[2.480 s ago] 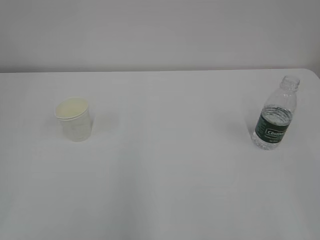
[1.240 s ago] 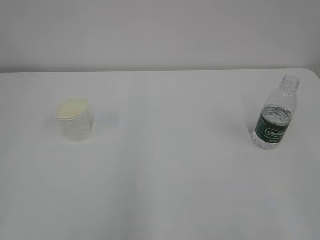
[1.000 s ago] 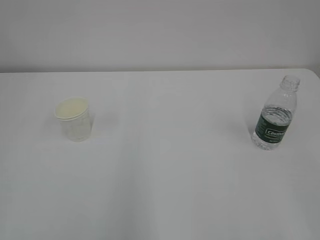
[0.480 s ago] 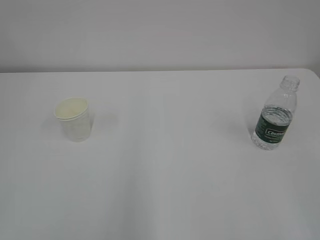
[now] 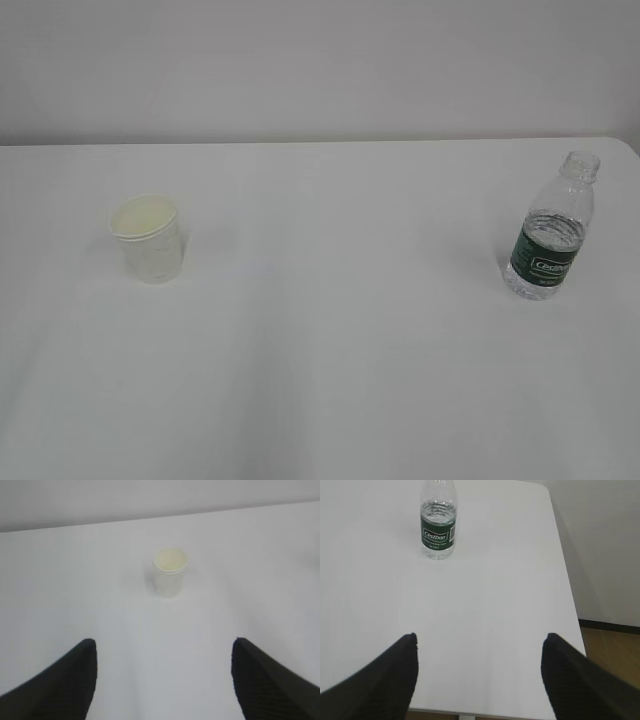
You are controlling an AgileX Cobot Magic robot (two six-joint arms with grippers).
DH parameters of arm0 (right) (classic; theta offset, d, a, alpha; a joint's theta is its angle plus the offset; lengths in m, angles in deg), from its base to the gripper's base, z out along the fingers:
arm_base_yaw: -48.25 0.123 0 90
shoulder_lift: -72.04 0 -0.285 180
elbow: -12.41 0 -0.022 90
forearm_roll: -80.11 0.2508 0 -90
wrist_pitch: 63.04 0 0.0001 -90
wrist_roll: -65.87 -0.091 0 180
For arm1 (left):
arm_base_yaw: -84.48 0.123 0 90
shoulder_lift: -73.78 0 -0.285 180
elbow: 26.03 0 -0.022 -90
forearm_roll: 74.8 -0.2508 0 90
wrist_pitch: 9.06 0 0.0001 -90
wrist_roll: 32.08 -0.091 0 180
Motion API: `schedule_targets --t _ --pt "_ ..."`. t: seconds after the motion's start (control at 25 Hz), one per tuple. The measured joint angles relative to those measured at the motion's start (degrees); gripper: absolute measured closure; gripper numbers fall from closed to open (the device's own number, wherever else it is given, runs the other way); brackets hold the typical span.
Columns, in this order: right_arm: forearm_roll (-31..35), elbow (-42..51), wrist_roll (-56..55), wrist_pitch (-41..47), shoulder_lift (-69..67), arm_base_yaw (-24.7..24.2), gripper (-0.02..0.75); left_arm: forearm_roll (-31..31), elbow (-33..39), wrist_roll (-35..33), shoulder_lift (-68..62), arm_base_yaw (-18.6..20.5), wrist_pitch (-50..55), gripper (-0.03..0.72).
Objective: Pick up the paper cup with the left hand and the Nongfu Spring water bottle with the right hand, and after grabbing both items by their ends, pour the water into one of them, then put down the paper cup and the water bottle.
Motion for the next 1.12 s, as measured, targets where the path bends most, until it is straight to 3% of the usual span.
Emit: schedule_targets --t 0.44,0.8,1.12 --pt "7.60 -0.90 -2.51 -12.52 -4.98 0.00 0.153 5.81 -2.26 0.00 -19.88 0.00 -22.26 0.097" --pt "9.99 -0.90 -2.36 -22.32 -14.56 0.00 0.153 6.19 -2.26 0.00 -29.14 -3.49 -33.70 0.112" --pt "9.99 -0.90 1.55 -37.51 -18.67 0.00 0.153 3.51 -2.26 0.00 -33.75 -6.87 -43.38 0.120"
